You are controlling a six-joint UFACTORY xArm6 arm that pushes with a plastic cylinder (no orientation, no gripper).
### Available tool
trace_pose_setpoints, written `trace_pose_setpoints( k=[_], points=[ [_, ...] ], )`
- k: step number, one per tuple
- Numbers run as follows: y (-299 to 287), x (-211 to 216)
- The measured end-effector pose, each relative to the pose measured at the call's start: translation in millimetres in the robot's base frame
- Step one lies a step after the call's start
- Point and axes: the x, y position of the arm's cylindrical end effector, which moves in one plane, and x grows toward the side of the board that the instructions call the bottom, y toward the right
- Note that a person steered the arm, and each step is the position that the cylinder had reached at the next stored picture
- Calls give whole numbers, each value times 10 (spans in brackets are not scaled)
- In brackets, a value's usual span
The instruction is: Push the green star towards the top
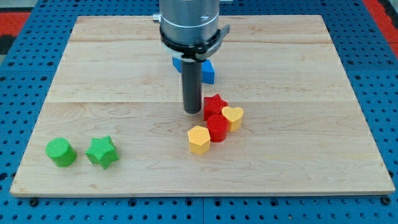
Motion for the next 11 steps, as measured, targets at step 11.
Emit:
trace_pose_setpoints(
  k=[11],
  points=[
    [-1633, 108]
  ],
)
